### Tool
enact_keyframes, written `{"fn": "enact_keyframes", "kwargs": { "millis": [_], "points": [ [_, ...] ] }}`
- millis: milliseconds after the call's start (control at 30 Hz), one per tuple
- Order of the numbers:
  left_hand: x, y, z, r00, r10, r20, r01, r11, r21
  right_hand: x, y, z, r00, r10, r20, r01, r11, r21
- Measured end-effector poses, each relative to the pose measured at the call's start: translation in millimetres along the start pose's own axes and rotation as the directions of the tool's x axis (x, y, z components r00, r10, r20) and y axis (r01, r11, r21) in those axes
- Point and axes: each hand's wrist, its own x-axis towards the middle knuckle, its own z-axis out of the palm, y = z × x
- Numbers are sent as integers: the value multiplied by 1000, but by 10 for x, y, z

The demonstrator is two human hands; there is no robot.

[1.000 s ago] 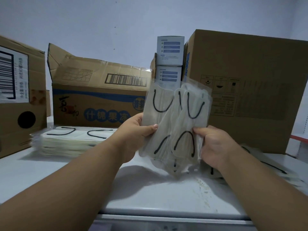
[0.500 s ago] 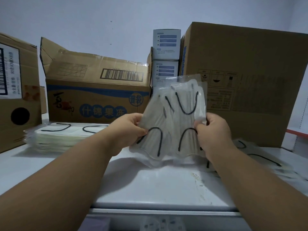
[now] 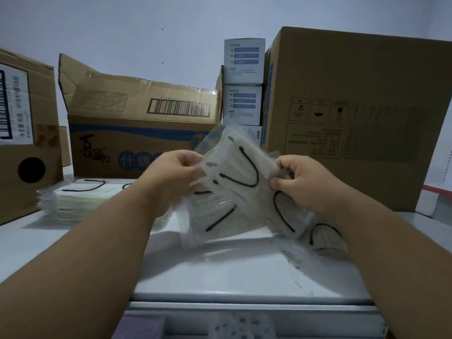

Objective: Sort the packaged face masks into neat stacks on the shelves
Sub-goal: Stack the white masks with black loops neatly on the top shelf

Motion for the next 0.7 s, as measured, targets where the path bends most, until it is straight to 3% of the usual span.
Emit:
{"fn": "enact_keyframes", "kwargs": {
  "millis": [100,167,233,333,433,500,567,633,700],
  "points": [
    [40,-37,0,994,-101,-52,81,952,-296,38,34,-14,983,-40,-179,14,990,-140],
    [13,-57,77,999,-47,8,48,985,-164,20,56,12,975,-57,-215,23,988,-155],
    [-14,-88,168,999,32,-19,-32,998,-50,-10,74,65,974,-75,-211,46,989,-142],
    [31,-146,189,992,59,-114,-65,996,-53,-62,92,93,969,-43,-244,32,998,-50],
    [69,-190,99,984,45,-175,-62,994,-95,-109,116,65,948,113,-298,-71,986,149],
    [95,-221,49,976,27,-216,-58,989,-139,-121,153,63,932,274,-238,-174,914,367],
    [127,-245,38,975,12,-222,-48,986,-158,-121,189,55,929,367,-43,-266,746,611],
    [143,-248,47,983,-7,-184,-26,984,-176,-130,192,51,933,344,107,-310,614,725],
    [139,-241,43,991,-17,-130,-5,986,-168,-118,208,63,935,342,92,-289,585,758]
  ]
}}
